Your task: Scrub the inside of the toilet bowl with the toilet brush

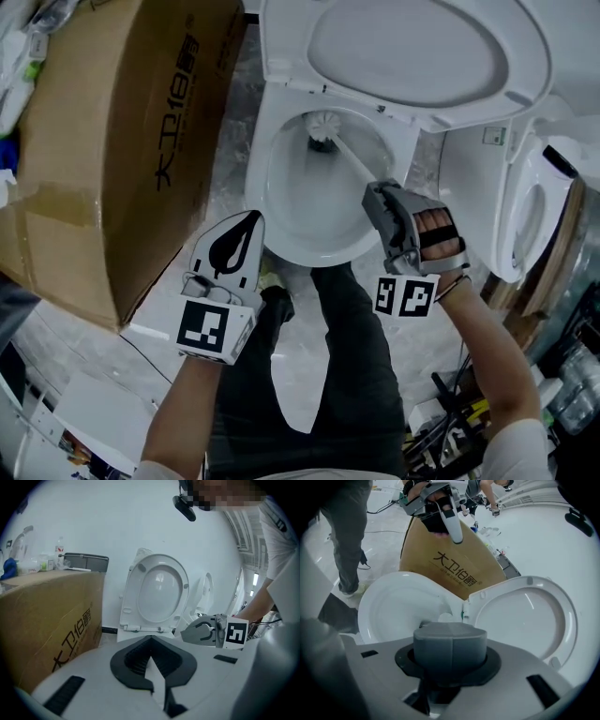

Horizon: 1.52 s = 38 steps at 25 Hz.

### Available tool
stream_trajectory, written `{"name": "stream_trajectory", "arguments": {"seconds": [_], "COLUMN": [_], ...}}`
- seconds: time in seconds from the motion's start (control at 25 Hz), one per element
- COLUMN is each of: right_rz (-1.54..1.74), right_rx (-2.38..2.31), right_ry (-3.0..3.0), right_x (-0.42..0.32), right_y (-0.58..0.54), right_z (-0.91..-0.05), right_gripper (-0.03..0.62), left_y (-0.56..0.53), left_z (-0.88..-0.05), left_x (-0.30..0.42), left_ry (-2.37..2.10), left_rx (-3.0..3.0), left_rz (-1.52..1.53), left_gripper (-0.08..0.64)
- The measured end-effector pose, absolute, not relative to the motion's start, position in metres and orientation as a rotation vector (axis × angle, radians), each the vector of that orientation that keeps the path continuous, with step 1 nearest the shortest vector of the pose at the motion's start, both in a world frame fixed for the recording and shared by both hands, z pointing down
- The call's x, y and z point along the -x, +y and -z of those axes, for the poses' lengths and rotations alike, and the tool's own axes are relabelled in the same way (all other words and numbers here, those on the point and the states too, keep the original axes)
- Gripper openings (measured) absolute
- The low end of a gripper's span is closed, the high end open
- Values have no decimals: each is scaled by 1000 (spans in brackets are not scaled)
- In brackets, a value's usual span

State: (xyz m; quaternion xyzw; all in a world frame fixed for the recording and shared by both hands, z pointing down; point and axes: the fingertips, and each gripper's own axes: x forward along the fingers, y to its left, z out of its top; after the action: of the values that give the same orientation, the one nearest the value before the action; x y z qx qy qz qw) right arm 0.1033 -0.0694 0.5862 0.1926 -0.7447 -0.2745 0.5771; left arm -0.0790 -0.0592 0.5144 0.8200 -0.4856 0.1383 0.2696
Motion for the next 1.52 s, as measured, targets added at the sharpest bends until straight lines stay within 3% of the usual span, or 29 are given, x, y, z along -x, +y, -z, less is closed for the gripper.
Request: {"name": "stream_trajectory", "arguments": {"seconds": [0.6, 1.52], "right_rz": [531, 431], "right_rx": [-154, 206], "right_ry": [-1479, -1516], "right_x": [-177, -134], "right_y": [-49, 28], "right_z": [-568, -549], "right_gripper": [156, 158], "left_y": [-48, -26], "left_z": [-502, -491], "left_x": [56, 71], "left_ry": [-1264, -1314], "left_rx": [-2240, -2218], "left_rz": [-392, -382], "left_gripper": [8, 9]}}
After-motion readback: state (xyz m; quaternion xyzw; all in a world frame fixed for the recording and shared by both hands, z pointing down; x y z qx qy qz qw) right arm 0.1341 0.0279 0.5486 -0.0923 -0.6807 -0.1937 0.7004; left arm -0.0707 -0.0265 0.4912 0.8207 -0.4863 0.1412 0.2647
